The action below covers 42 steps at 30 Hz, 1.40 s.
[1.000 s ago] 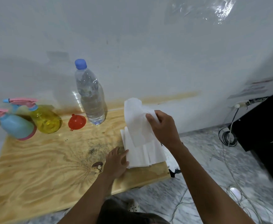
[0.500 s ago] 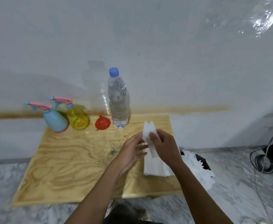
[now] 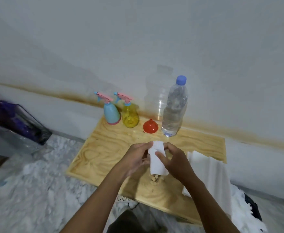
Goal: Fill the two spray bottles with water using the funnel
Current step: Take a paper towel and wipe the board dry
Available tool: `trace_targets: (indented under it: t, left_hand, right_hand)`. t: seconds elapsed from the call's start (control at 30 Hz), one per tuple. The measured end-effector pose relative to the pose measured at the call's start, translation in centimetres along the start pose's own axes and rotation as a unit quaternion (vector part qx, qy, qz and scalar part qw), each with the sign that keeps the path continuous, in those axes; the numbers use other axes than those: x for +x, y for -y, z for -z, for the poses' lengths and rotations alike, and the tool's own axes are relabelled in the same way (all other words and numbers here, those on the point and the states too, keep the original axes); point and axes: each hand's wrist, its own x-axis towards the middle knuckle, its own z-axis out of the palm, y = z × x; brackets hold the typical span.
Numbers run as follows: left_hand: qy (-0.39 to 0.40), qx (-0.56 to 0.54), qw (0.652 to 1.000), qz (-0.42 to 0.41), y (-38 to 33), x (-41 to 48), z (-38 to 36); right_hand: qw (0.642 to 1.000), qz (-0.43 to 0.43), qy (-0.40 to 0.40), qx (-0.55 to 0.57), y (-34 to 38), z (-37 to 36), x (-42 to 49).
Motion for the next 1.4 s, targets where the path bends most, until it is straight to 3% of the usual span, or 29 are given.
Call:
trace_targets:
  t: [0.13,0.33,0.47,0.6,0.7,0.73,0.9,1.13,1.4]
  left_hand:
    - [-0.035,0.012,0.999,0.002,-0.9,-0.7,4.6]
    - [-0.162,0.156,0.974,-0.026,-1.0,0.3,12.5]
    - [-0.233,0.308,0.921,-0.051,0.4,3.1,18.2]
    - [-0.220,0.429,0.876,0.011,2.1,6.6,23.5]
    - [-0.194,0.559,0.805,0.038,3.3,9.2,26.3]
    - [-0.181,0.574,0.797,0.044,3.4,9.7,26.8]
    - [-0.152,0.567,0.808,0.039,4.3,10.7,28.1]
    - [-0.157,0.554,0.817,0.023,4.6,10.3,28.0]
    - [-0.164,0.541,0.825,0.011,4.6,10.1,27.7]
  right_hand:
    - [1.000,0.007,0.001,0.004,1.1,-3.8,1.8]
    - [0.999,-0.044,0.028,0.014,2.0,-8.5,5.2]
    - [0.994,-0.081,0.055,0.041,1.5,-11.4,7.5]
    - [0.994,-0.085,0.061,0.010,0.8,-14.3,10.5]
    - [0.996,-0.063,0.045,-0.035,0.3,-16.2,13.2]
    - [0.996,-0.062,0.039,-0.051,0.1,-16.9,14.1]
    - [0.989,-0.057,0.020,-0.136,-1.2,-19.1,16.3]
    - [0.956,-0.056,0.193,-0.215,-4.0,-22.8,11.9]
    - [0.933,0.123,0.175,-0.289,-4.3,-24.2,8.8]
